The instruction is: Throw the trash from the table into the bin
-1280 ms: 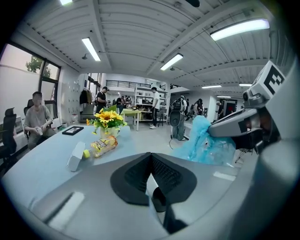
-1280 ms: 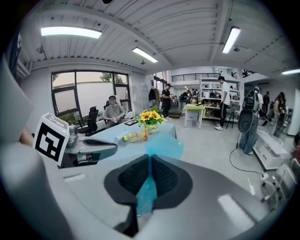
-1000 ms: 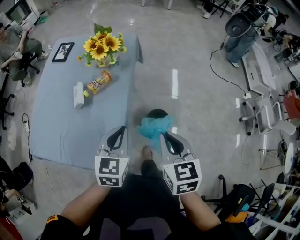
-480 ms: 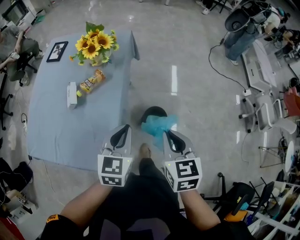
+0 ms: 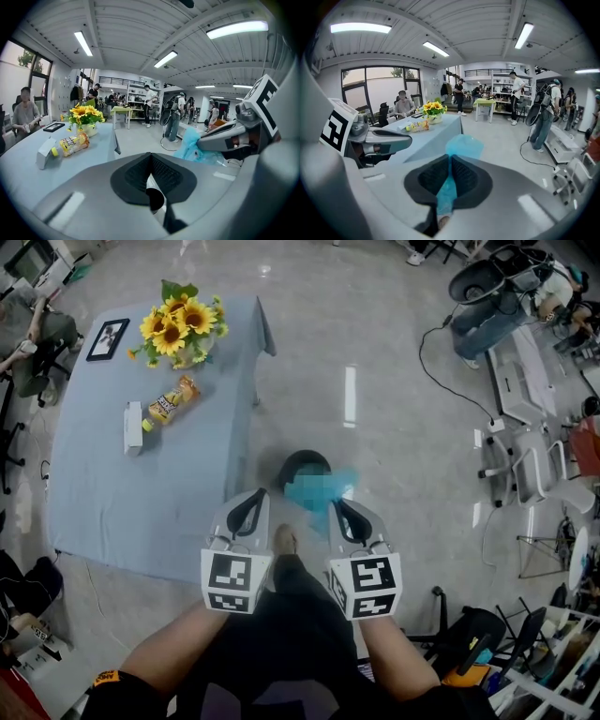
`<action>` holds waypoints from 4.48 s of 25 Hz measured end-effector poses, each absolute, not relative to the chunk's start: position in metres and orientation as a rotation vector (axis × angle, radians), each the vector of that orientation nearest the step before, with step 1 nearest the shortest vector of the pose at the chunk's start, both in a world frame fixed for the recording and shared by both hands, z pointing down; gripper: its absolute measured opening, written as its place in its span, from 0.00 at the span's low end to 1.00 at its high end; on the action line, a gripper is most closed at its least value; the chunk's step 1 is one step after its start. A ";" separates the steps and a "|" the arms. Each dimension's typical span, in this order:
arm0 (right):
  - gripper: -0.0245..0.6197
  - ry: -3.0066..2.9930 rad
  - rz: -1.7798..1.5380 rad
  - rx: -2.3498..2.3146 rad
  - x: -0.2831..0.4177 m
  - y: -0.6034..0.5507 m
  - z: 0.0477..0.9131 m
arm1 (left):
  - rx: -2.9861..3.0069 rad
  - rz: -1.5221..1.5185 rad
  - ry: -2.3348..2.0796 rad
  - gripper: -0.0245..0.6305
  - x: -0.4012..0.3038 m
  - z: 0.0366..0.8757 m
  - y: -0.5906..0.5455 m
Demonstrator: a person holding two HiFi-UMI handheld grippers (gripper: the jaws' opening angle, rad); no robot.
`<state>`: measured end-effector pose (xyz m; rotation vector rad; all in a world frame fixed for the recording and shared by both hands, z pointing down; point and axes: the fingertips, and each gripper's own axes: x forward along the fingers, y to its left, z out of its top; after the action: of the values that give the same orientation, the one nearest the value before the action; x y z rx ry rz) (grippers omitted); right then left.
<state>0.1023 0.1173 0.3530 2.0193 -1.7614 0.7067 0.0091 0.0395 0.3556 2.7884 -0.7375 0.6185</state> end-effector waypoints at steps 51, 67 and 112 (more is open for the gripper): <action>0.07 -1.682 0.923 1.949 0.195 0.081 0.605 | 2.631 0.751 -0.818 0.05 0.120 0.575 0.006; 0.07 -1.638 0.982 1.951 0.213 0.070 0.699 | 2.585 0.890 -0.852 0.05 0.118 0.664 -0.011; 0.07 -1.536 1.166 1.859 0.203 0.041 0.947 | 2.464 1.188 -0.734 0.05 0.124 0.906 -0.045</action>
<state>0.2032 0.0411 0.9468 1.8588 -1.5365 1.1661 0.1235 -0.0454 0.9059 2.4642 -0.7343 1.1880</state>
